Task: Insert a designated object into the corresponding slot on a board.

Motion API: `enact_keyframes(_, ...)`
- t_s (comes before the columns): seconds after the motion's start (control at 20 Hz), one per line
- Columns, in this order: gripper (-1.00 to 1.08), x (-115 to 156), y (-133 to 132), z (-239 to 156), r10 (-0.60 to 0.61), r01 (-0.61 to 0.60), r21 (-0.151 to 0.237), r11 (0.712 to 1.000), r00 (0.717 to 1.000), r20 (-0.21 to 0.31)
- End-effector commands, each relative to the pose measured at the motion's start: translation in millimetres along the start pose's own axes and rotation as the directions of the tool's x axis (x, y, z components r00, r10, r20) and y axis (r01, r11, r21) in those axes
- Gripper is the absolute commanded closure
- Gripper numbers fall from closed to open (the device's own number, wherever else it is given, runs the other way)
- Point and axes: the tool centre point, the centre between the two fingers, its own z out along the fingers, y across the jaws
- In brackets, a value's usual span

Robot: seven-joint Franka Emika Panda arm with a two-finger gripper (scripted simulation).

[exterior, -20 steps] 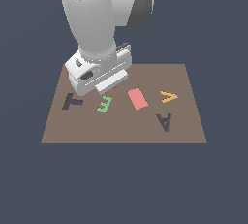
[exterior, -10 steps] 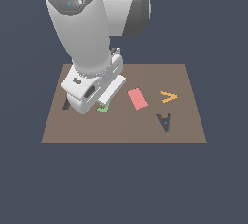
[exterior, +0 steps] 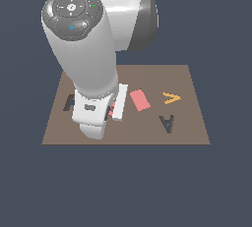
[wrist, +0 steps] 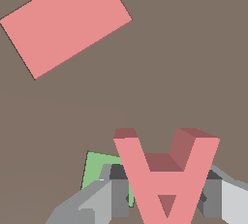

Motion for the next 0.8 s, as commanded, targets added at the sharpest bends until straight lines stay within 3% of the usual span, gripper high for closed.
enact_keyframes(0.0, 1.08, 8.3, 11.4, -0.6, -0.111, 0.111, 0.0, 0.994, 0.994, 0.0)
enact_keyframes(0.15, 1.08, 19.8, 23.4, -1.1, -0.24, 0.24, 0.0, 0.971, 0.971, 0.0)
enact_keyframes(0.35, 1.08, 37.7, 37.0, -1.8, -0.406, 0.406, -0.001, 0.914, 0.914, 0.0)
enact_keyframes(0.55, 1.08, 58.1, 47.2, -2.4, -0.562, 0.562, -0.001, 0.827, 0.827, 0.0)
enact_keyframes(0.75, 1.08, 80.4, 53.7, -3.0, -0.701, 0.701, -0.001, 0.713, 0.713, 0.0)
